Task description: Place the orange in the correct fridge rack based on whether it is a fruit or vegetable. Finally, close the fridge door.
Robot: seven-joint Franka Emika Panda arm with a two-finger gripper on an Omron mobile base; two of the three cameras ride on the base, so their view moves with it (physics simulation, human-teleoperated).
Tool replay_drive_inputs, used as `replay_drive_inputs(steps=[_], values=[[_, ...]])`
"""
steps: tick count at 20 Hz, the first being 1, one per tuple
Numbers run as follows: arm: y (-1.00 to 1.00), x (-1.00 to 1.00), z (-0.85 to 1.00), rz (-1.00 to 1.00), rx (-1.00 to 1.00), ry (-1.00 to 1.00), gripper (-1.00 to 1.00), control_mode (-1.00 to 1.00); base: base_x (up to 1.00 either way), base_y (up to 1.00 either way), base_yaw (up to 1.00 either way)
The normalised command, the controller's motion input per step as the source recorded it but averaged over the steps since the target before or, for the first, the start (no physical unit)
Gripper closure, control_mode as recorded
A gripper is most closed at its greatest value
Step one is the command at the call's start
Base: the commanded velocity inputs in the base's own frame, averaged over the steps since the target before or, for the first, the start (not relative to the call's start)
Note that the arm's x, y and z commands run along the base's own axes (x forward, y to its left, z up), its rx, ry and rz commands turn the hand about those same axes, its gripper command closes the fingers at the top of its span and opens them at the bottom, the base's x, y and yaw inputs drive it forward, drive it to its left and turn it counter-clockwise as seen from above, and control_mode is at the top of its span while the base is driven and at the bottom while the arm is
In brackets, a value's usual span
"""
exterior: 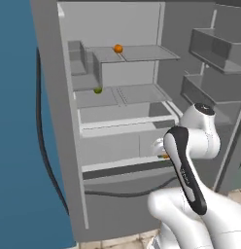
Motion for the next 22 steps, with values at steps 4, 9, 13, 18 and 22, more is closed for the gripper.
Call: replay_drive_inputs(steps=[4,9,13,18,22], values=[[0.00,0.00,0.00,0.00,0.00,0.00,1.00,1.00,0.77,0.19,-0.06],[0.00,0.00,0.00,0.00,0.00,0.00,1.00,1.00,0.64,0.18,-0.04],[0.00,0.00,0.00,0.00,0.00,0.00,1.00,1.00,0.42,0.08,-0.01],[0.00,0.00,0.00,0.00,0.00,0.00,1.00,1.00,0.43,0.11,0.00],[0.00,0.00,0.00,0.00,0.00,0.00,1.00,1.00,0.66,0.09,0.00]])
